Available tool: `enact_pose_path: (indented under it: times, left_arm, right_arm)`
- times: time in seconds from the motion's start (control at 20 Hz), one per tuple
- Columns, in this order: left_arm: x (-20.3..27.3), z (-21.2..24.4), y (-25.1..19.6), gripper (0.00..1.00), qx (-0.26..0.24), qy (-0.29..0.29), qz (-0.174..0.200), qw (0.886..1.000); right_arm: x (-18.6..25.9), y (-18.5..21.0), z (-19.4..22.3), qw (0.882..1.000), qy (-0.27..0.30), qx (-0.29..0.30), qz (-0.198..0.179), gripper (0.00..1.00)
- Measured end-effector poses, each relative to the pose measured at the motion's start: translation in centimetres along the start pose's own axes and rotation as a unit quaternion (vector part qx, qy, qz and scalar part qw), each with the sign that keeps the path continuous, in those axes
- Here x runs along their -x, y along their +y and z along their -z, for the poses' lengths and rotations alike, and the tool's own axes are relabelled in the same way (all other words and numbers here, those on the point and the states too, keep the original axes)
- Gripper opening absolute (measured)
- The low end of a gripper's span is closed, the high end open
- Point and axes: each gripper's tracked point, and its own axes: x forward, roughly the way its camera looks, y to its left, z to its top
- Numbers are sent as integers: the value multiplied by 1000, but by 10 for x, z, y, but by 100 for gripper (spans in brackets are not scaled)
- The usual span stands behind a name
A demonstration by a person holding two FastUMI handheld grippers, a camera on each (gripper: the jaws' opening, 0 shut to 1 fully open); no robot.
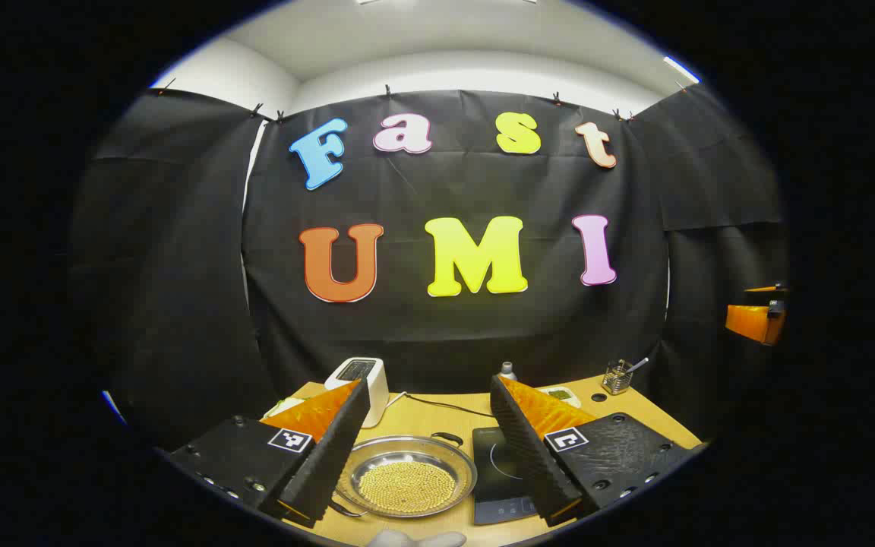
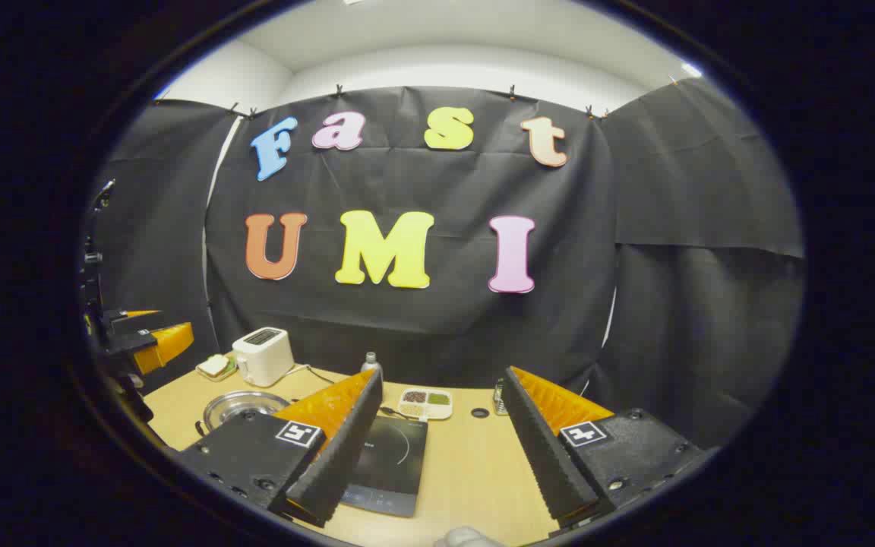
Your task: First push the handle of the pot to place it horizontally, then grasp the pot with both hands and set it on the induction cooktop.
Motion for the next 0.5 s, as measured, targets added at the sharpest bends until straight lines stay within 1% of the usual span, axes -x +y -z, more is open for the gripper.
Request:
enact_pose_path:
  times: [0.15,0.2,0.25,0.3,0.45,0.5]
  left_arm:
    - [1,5,-2,95,9,4,6,1000]
    - [1,7,-4,95,11,5,9,1000]
    - [2,7,-5,95,12,4,10,1000]
    - [3,7,-6,95,13,4,13,1000]
    - [6,6,-13,95,13,1,22,1000]
    - [6,6,-15,95,12,0,26,1000]
  right_arm:
    - [-1,2,0,1000,-1,3,-2,99]
    - [0,4,2,1000,1,3,-4,97]
    - [0,4,3,1000,1,5,-4,97]
    - [2,3,3,1000,1,7,-3,99]
    - [7,2,6,1000,2,8,-1,99]
    - [9,1,8,1000,4,9,1,97]
